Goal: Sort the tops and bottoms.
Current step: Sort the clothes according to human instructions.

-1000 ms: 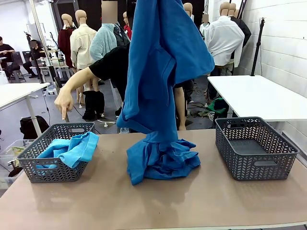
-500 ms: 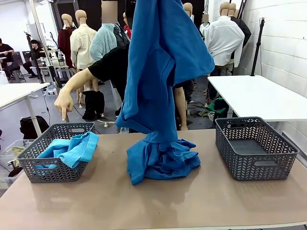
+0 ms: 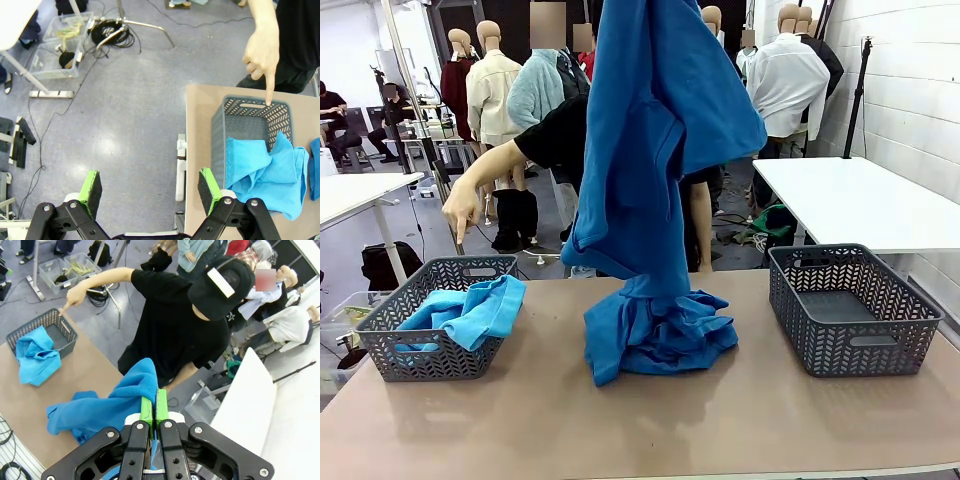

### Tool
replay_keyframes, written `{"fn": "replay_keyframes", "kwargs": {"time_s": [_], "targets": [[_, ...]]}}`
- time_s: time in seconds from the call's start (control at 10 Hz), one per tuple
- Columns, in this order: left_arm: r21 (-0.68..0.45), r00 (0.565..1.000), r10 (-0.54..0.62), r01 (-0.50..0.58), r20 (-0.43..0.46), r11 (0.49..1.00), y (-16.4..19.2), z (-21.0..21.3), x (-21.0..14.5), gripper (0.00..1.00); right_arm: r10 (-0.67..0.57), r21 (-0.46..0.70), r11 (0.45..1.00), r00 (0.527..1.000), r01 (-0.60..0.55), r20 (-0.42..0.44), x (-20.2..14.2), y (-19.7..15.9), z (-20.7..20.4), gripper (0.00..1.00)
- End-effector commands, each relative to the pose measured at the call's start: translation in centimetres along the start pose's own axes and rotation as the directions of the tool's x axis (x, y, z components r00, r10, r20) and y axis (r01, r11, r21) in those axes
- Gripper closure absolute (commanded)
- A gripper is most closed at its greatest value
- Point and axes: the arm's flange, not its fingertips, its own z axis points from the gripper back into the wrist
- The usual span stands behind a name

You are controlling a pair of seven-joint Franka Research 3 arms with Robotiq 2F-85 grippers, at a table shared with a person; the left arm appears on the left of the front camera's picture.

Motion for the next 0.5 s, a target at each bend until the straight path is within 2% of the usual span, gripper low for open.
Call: {"fn": "replay_keyframes", "kwargs": {"time_s": [0.0,0.1,0.3,0.4], "targets": [[0.010,1.000,-0.013,0.014,-0.006,1.000,0.2,0.1,-0.2,0.00,0.037,-0.017,0.999,0.995,-0.036,0.088,7.3,-0.2,-1.3,1.00],[0.010,1.000,-0.013,0.014,-0.006,1.000,0.2,0.1,-0.2,0.00,0.076,-0.002,0.997,0.985,-0.076,0.158,11.6,-0.2,-1.7,1.00],[0.010,1.000,-0.013,0.014,-0.006,1.000,0.2,0.1,-0.2,0.00,0.086,-0.066,0.995,0.974,-0.074,0.211,21.4,0.3,-3.6,1.00],[0.010,1.000,-0.013,0.014,-0.006,1.000,0.2,0.1,-0.2,0.00,0.114,-0.051,0.993,0.968,-0.105,0.224,26.5,2.0,-4.8,1.00]]}}
